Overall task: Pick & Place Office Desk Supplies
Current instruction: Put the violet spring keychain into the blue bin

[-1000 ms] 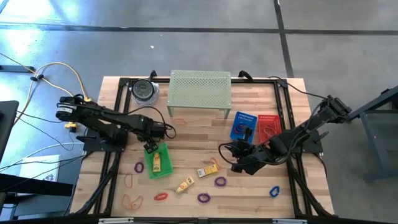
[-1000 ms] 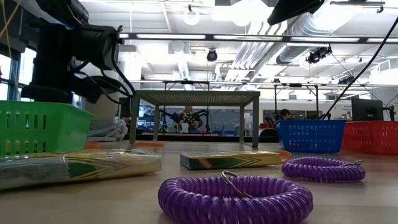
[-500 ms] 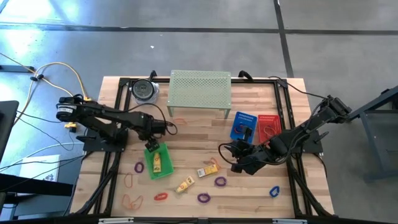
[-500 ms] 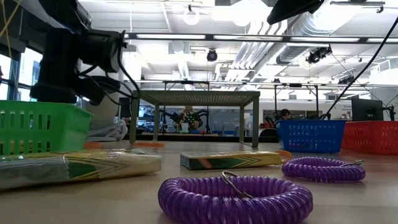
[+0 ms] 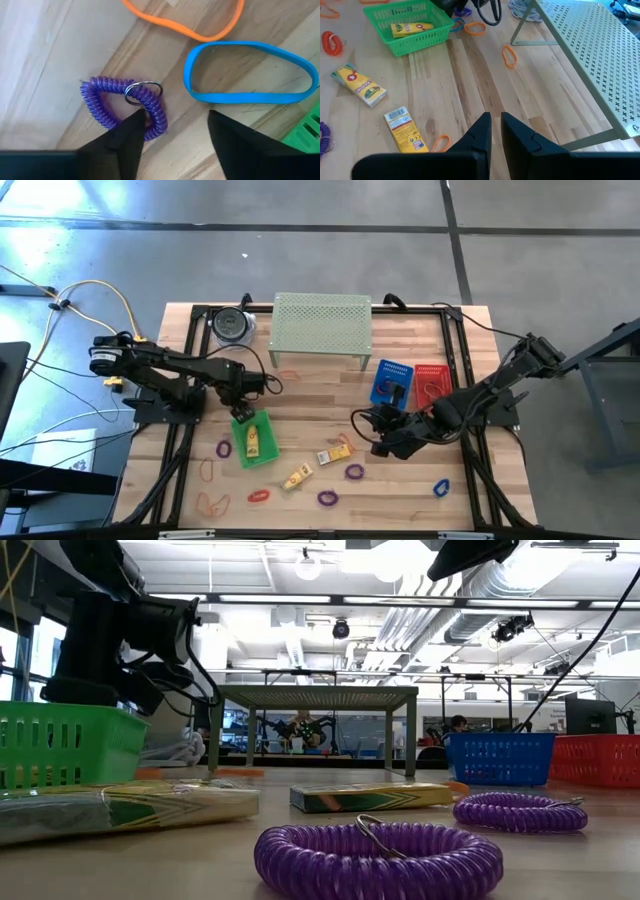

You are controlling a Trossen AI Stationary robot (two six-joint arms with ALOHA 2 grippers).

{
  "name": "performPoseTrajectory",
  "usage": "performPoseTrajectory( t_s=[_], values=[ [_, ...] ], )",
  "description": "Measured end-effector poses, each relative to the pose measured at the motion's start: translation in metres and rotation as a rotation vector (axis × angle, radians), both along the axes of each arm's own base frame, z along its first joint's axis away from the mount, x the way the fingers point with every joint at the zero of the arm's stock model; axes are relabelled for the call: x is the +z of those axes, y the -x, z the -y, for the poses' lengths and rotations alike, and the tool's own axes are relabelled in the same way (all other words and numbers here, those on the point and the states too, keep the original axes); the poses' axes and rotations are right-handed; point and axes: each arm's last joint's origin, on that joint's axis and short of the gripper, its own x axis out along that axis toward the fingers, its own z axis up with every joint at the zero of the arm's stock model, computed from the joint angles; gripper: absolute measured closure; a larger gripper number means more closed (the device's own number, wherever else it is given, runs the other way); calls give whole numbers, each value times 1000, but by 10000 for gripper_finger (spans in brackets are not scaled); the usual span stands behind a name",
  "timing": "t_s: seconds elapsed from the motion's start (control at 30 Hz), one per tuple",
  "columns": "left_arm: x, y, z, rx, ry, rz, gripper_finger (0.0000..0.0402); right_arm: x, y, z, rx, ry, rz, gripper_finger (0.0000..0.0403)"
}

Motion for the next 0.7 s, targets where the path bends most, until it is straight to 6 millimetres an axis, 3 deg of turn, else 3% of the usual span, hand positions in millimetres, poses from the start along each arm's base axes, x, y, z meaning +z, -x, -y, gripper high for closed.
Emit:
performPoseTrajectory(
  t_s=[0.37, 0.57, 0.7],
  values=[
    [0, 0, 9, -64, -54, -9, 379, 0, 0, 0, 6, -11, -5, 374],
    [1, 1, 17, -90, -89, -18, 393, 0, 0, 0, 10, -16, -8, 374],
    [13, 7, 20, -76, -134, -87, 394, 0, 0, 0, 10, -16, -8, 374]
  ],
)
